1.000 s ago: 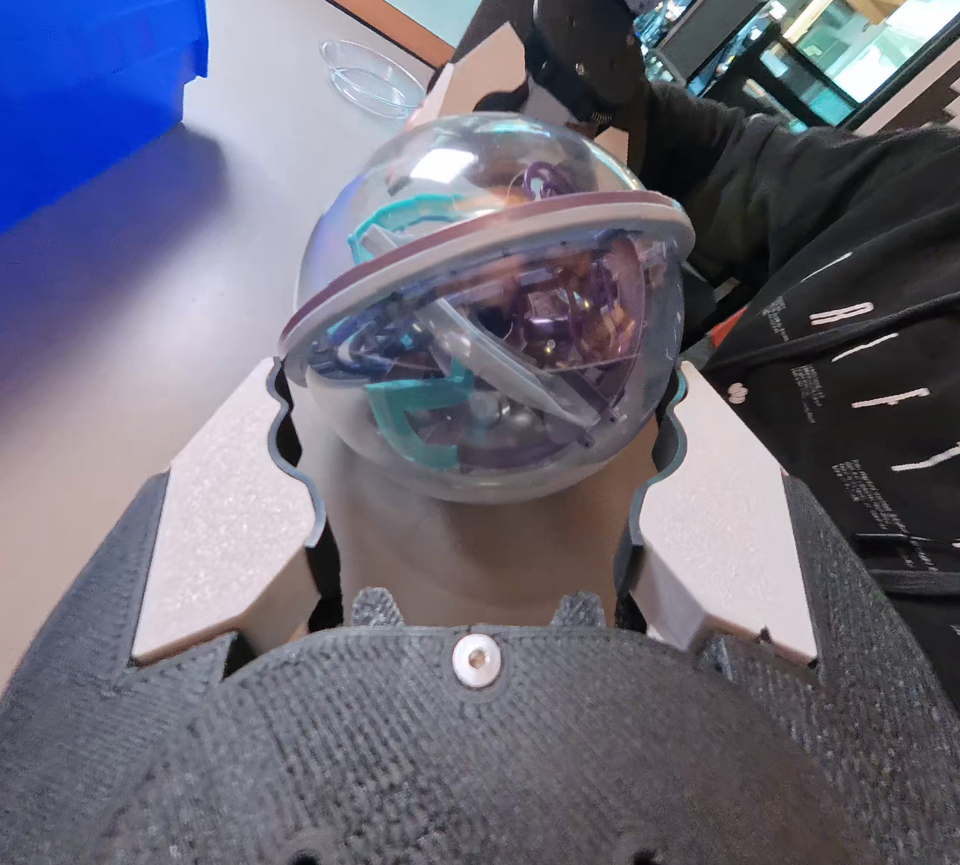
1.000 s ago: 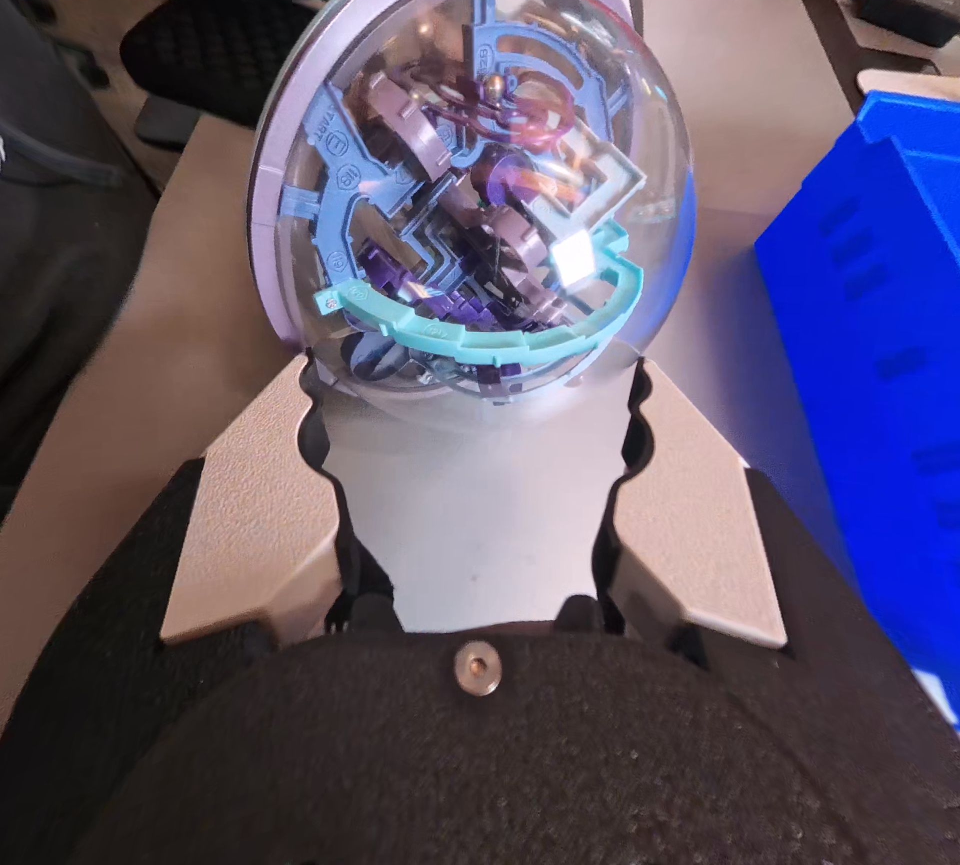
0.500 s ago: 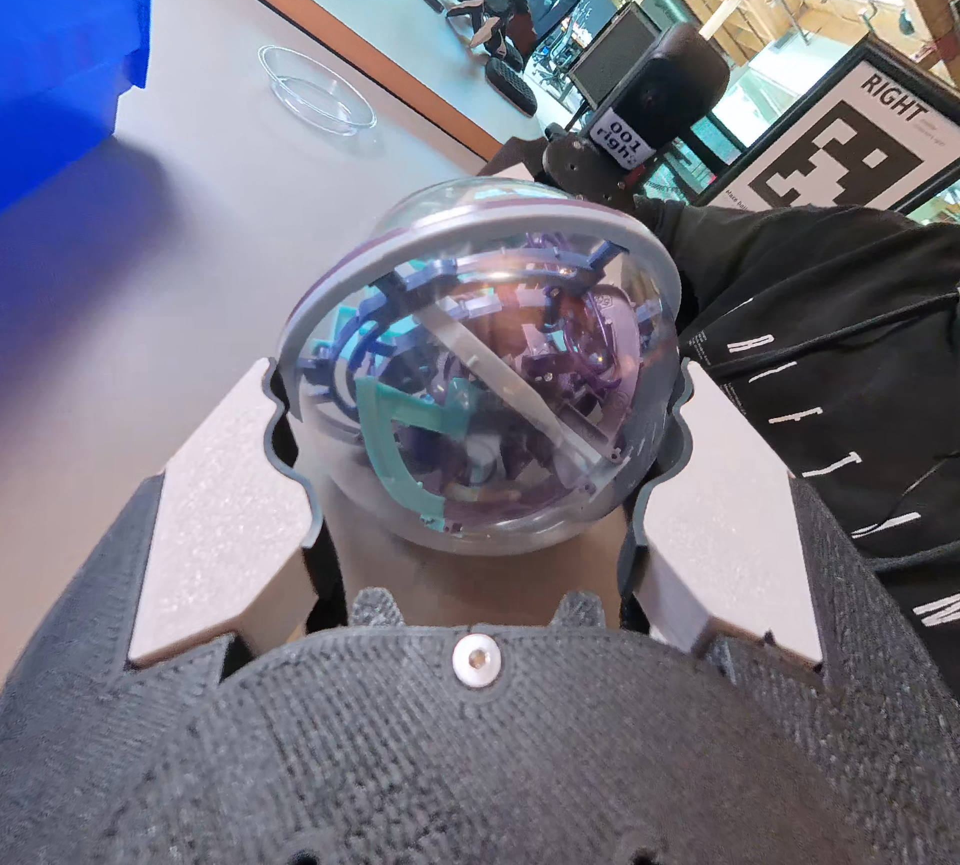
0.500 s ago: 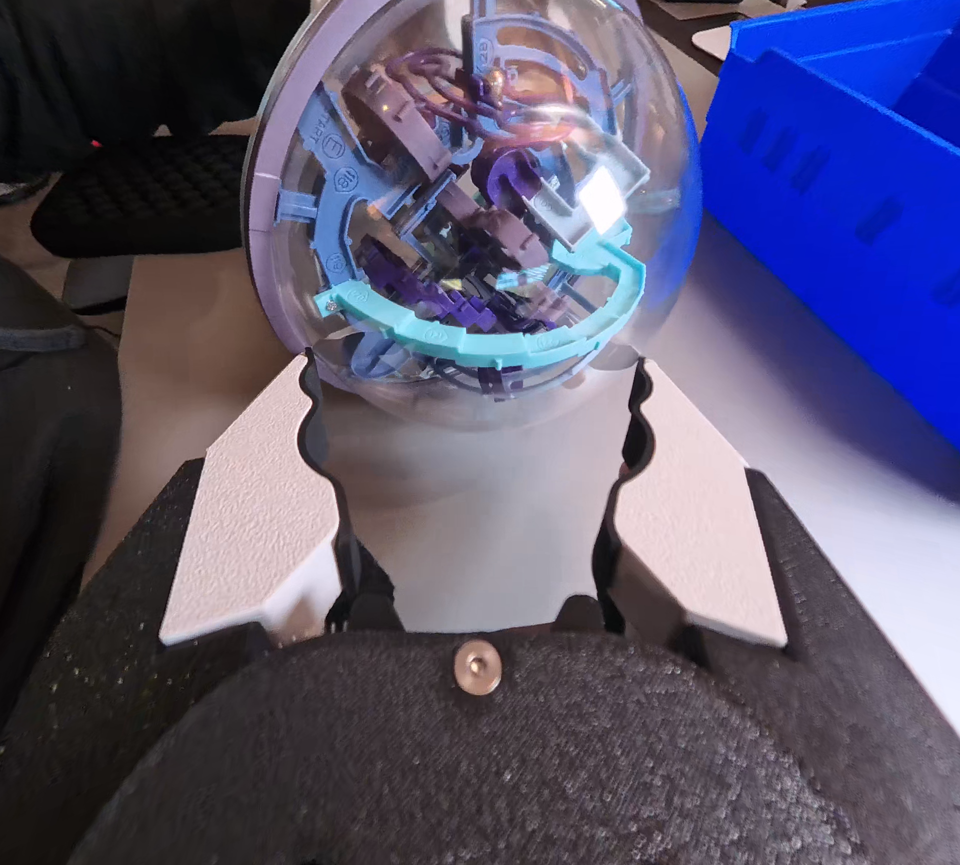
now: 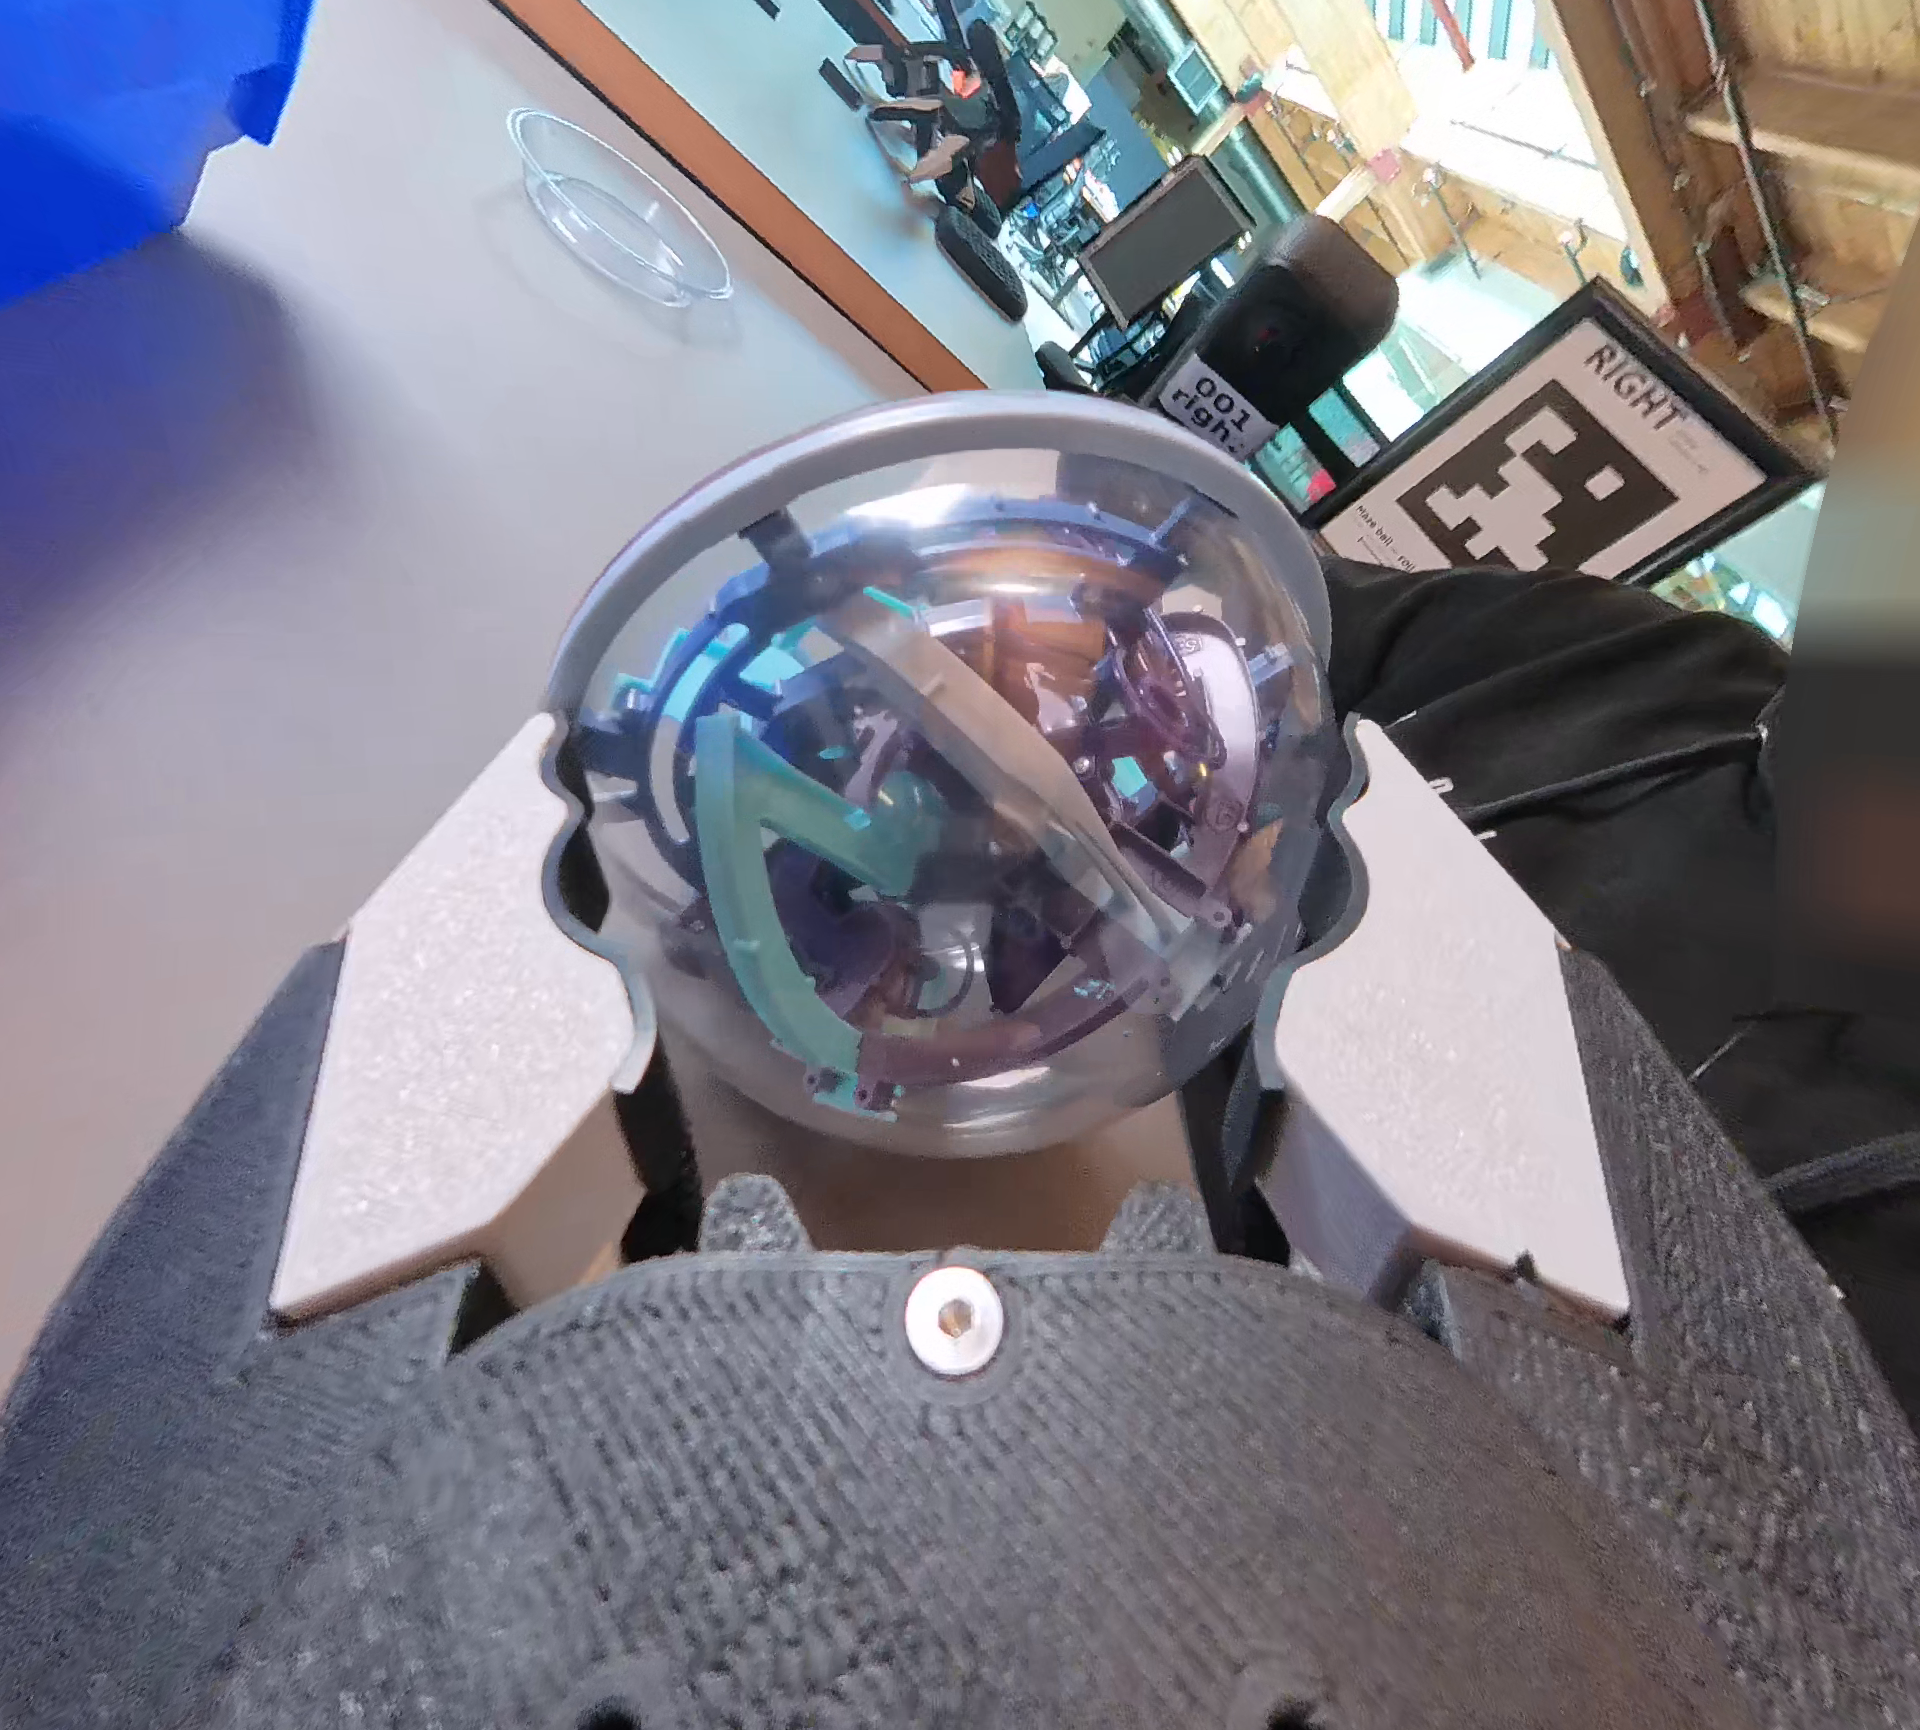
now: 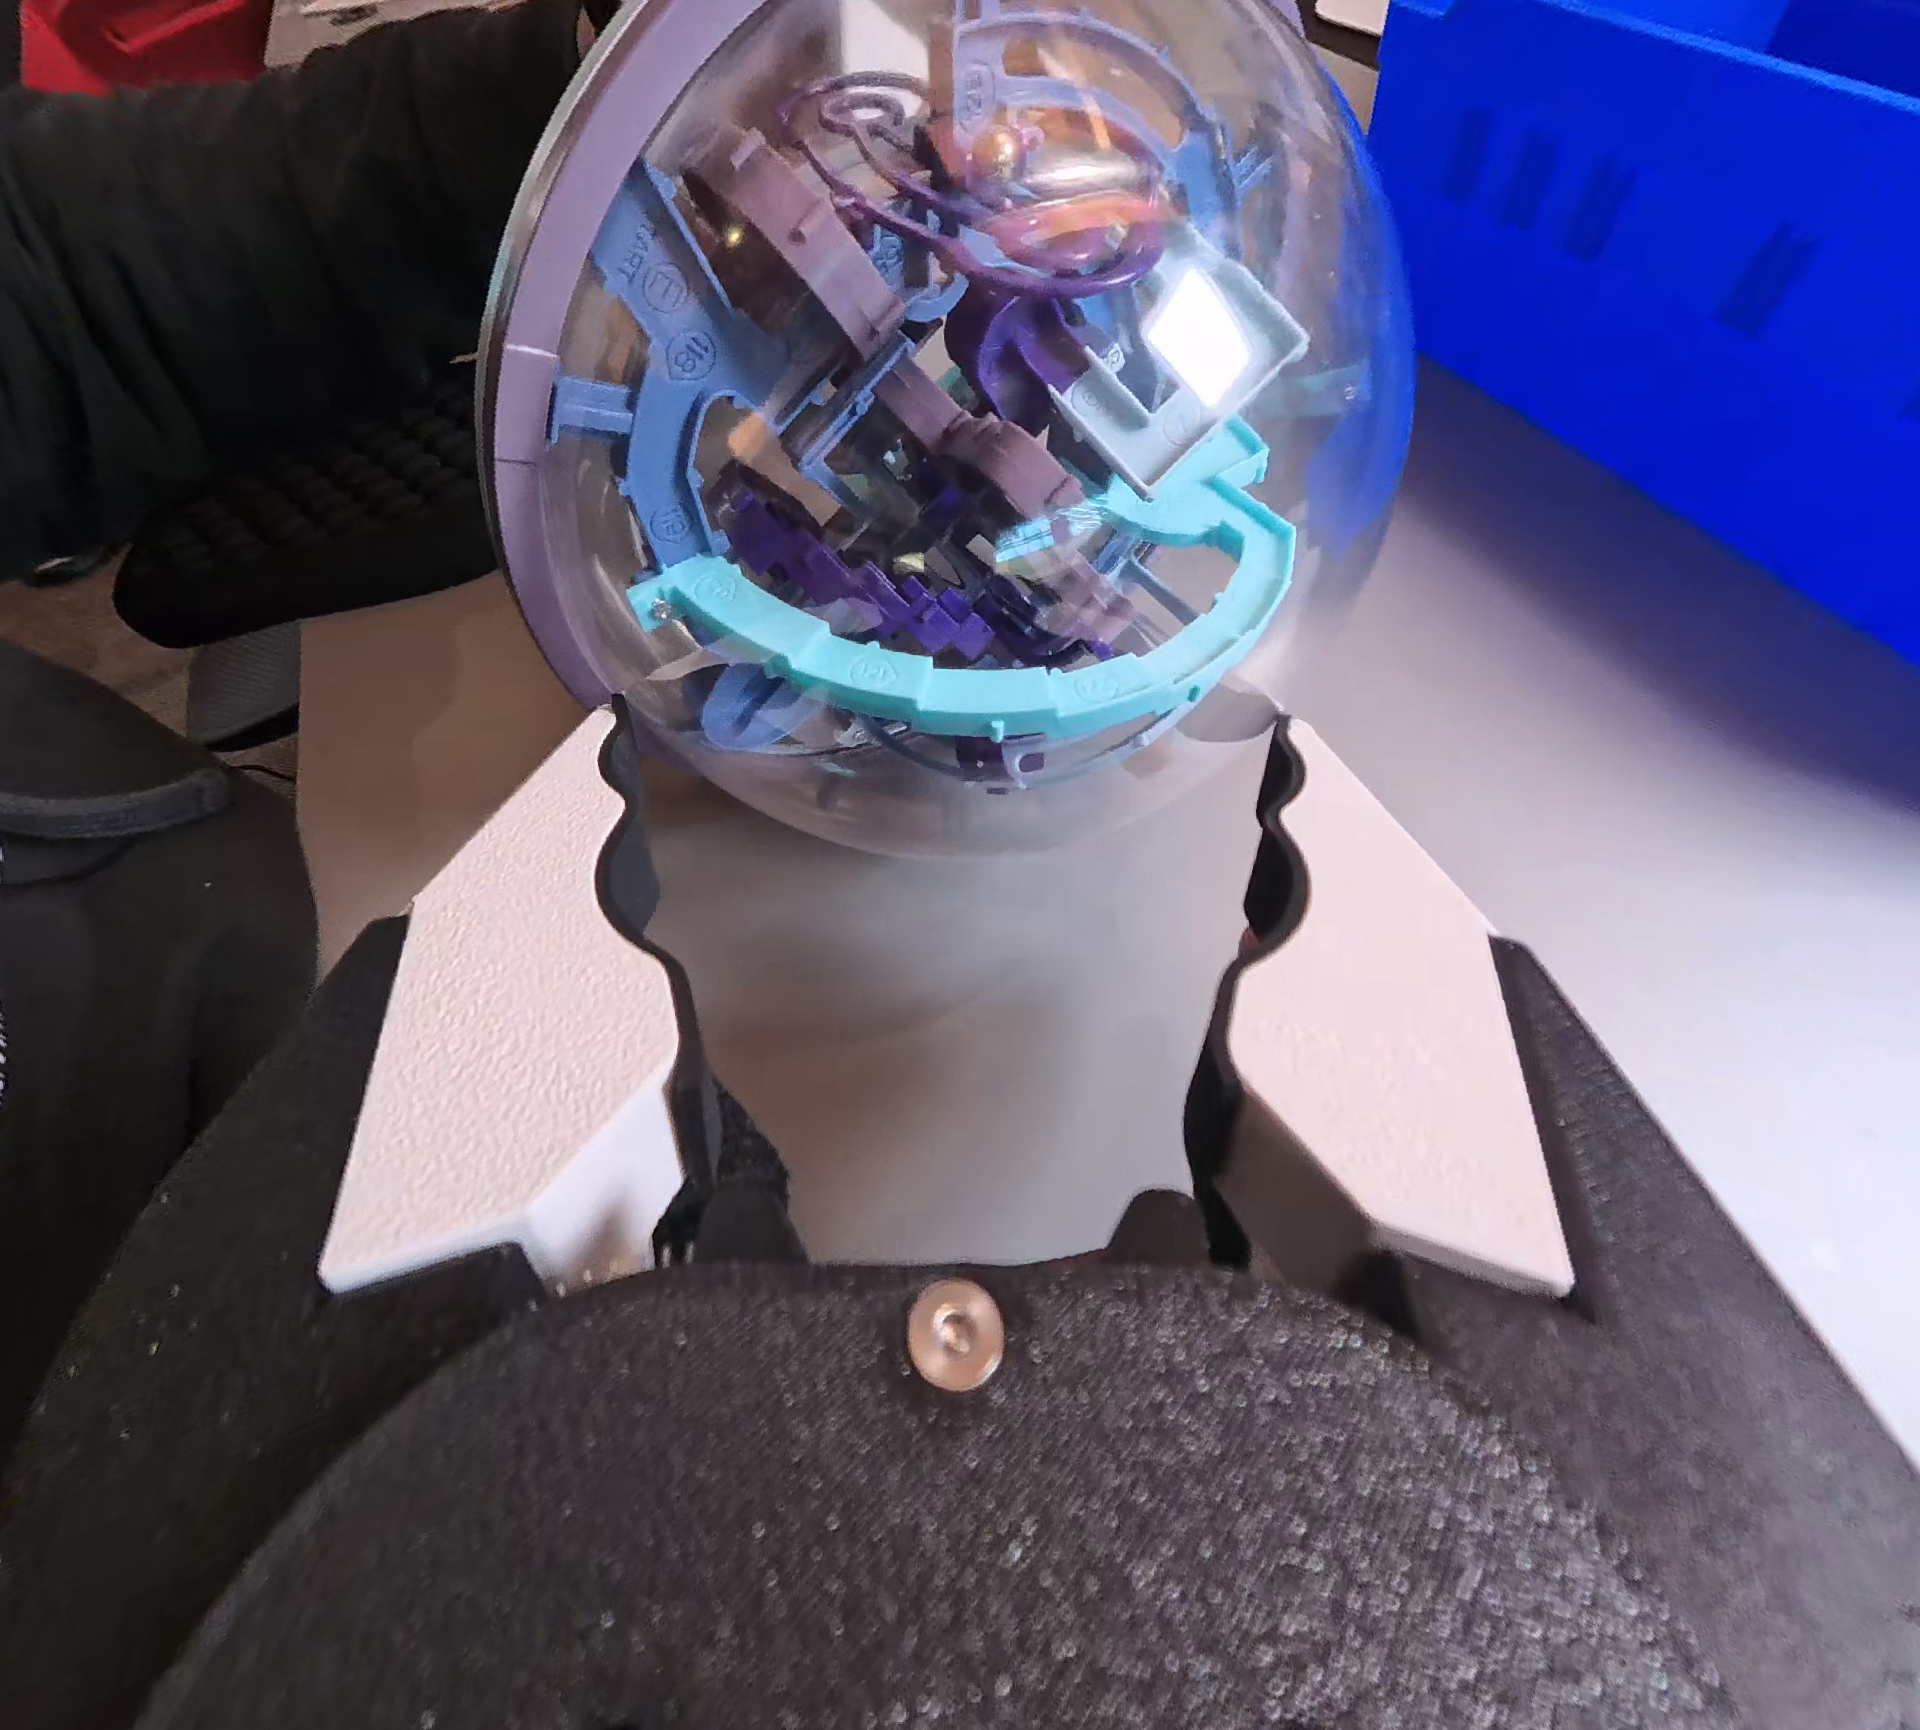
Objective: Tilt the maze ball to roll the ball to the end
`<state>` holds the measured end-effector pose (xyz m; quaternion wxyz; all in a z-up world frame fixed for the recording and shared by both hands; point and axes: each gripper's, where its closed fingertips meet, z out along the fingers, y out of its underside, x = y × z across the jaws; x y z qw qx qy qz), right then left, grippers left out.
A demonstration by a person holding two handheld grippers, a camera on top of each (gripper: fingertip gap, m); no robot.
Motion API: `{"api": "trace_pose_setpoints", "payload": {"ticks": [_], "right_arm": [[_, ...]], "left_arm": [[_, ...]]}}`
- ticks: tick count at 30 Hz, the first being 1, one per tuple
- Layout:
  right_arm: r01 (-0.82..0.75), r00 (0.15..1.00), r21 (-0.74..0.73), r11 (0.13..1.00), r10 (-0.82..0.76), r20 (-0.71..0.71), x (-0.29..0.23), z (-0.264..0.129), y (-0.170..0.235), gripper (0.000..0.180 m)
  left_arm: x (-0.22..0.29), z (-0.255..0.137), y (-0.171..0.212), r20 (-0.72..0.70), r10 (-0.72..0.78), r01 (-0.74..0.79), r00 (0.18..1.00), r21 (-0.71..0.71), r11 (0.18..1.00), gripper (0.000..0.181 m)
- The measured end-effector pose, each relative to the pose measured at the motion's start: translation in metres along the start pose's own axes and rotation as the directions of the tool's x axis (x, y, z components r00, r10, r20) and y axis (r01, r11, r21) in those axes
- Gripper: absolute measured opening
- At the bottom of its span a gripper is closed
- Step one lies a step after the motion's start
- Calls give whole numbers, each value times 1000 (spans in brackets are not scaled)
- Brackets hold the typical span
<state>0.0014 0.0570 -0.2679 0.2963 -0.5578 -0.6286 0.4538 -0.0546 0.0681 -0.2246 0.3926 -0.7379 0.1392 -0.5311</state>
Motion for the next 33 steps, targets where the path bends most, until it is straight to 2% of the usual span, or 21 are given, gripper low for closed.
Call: {"api": "trace_pose_setpoints", "payload": {"ticks": [16,24,33], "right_arm": [[32,999,14,999,-33,26,-2,2,4,115],[220,975,-9,975,-220,27,-1,1,6,120],[393,917,-90,915,-383,110,8,-12,3,120]], "left_arm": [[4,1,1,65,24,-25,998,14,1000,137],[14,3,7,95,161,-164,982,33,986,137],[17,6,14,131,217,-229,967,82,970,137]]}}
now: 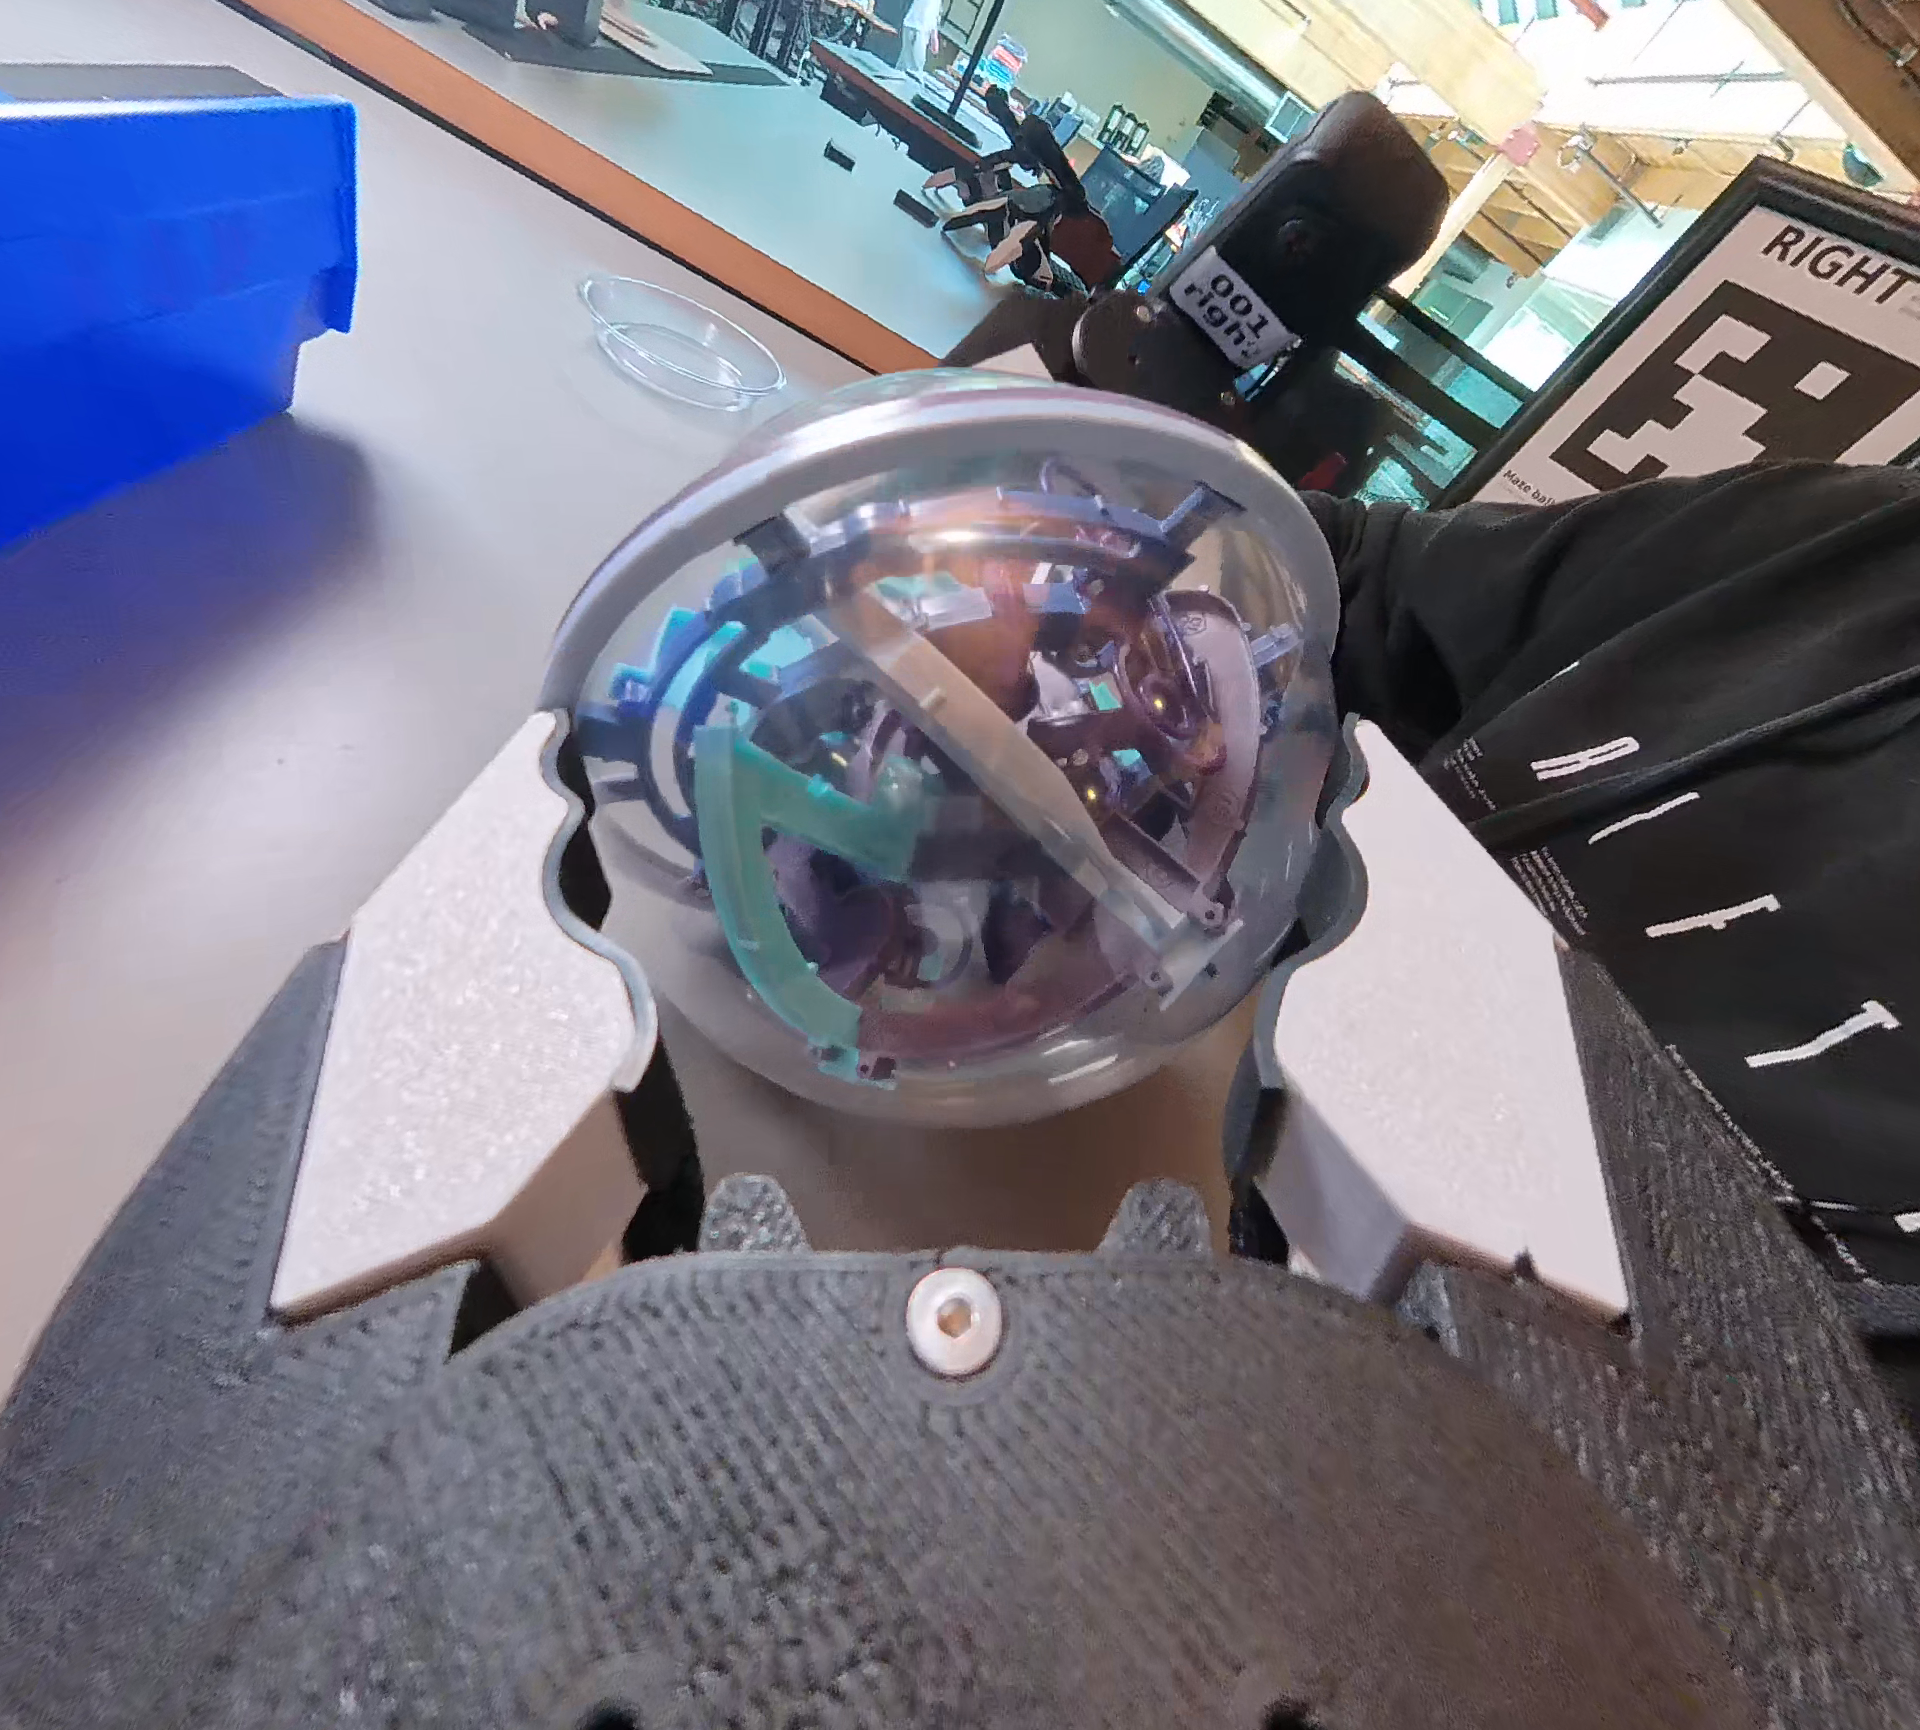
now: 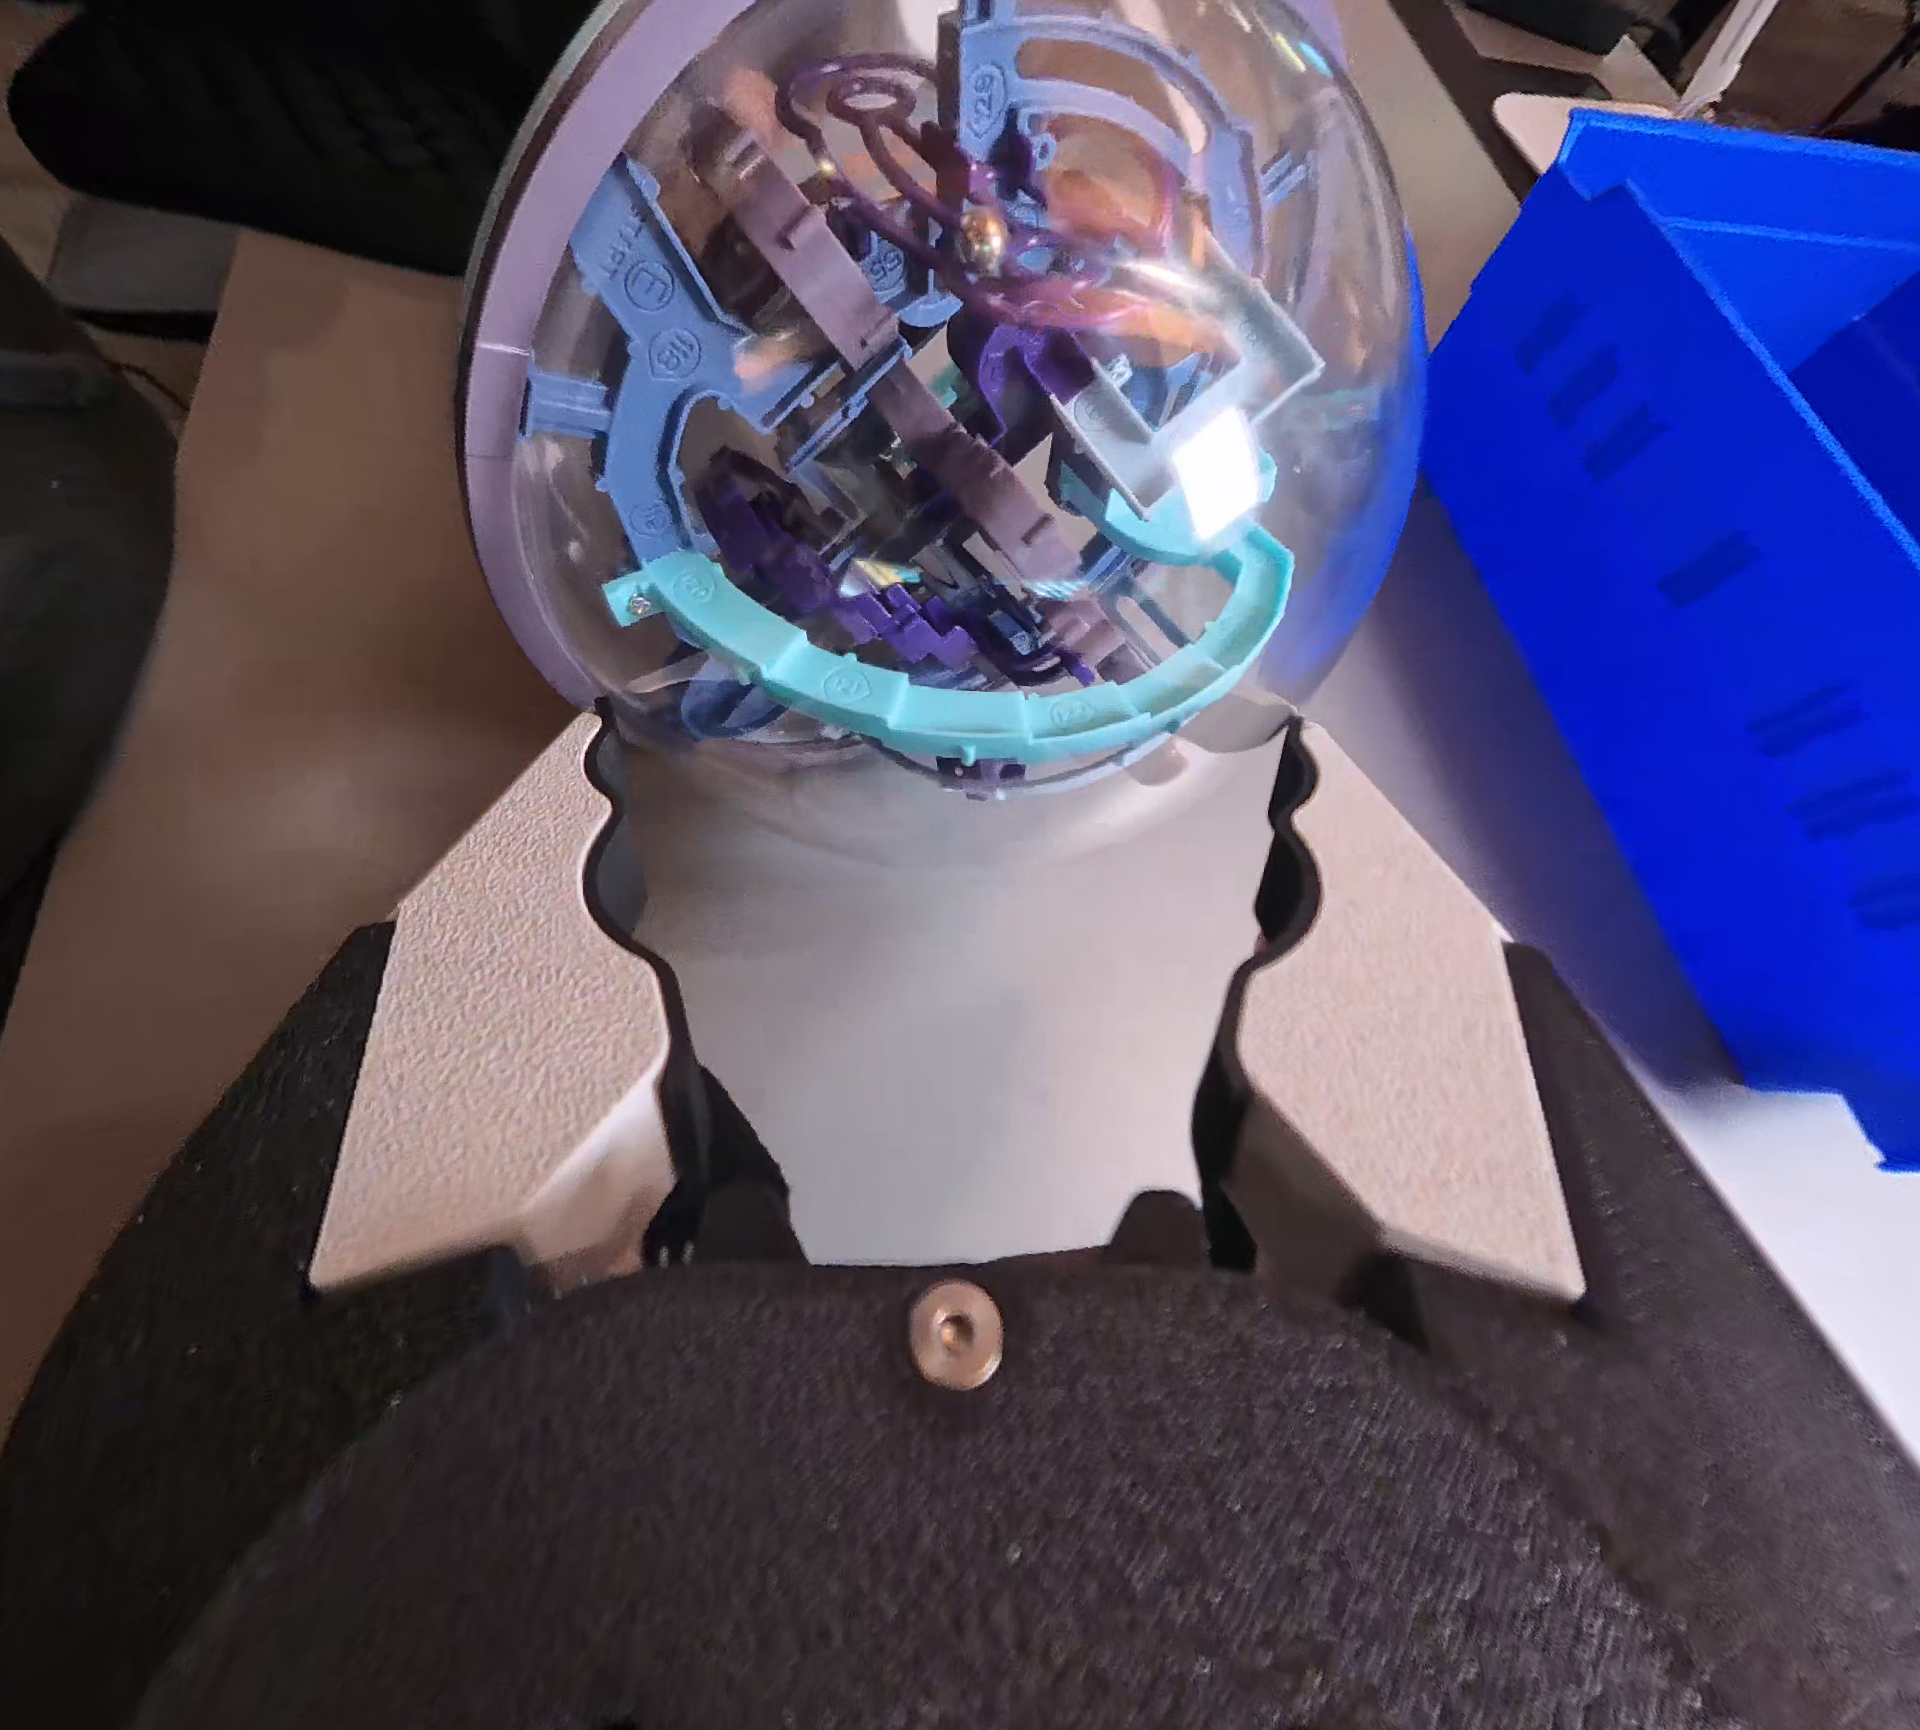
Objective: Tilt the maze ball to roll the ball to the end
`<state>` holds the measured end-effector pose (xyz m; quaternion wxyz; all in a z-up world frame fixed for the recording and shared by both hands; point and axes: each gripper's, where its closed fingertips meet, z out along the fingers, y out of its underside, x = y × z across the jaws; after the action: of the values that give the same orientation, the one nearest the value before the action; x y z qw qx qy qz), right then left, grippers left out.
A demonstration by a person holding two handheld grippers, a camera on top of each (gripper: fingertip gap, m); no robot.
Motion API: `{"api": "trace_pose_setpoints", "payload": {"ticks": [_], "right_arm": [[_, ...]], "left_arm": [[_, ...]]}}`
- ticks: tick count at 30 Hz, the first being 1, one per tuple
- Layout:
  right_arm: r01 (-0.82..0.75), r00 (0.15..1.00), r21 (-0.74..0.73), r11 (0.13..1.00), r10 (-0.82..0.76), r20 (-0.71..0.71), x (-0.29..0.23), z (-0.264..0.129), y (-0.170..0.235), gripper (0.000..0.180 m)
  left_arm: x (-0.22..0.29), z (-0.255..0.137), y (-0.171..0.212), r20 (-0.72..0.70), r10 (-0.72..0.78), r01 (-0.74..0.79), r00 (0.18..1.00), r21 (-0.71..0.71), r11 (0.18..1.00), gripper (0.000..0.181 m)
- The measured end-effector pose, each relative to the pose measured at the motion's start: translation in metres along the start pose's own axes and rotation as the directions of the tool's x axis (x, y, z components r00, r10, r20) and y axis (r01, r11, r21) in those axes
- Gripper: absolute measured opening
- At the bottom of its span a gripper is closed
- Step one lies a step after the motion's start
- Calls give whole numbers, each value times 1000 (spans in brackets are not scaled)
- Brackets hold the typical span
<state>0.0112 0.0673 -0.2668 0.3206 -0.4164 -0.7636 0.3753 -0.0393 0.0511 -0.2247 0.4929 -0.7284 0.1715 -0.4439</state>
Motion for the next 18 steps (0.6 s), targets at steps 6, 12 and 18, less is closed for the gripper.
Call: {"api": "trace_pose_setpoints", "payload": {"ticks": [6,12,18], "right_arm": [[26,999,-34,999,-26,22,2,-2,1,120],[17,999,-27,999,-16,46,1,-3,2,120],[-31,995,-15,999,32,99,-1,-7,3,120]], "left_arm": [[0,0,1,12,5,-5,1000,12,1000,136],[1,2,1,31,-8,8,999,18,1000,137],[2,6,1,46,-78,77,996,23,997,136]]}}
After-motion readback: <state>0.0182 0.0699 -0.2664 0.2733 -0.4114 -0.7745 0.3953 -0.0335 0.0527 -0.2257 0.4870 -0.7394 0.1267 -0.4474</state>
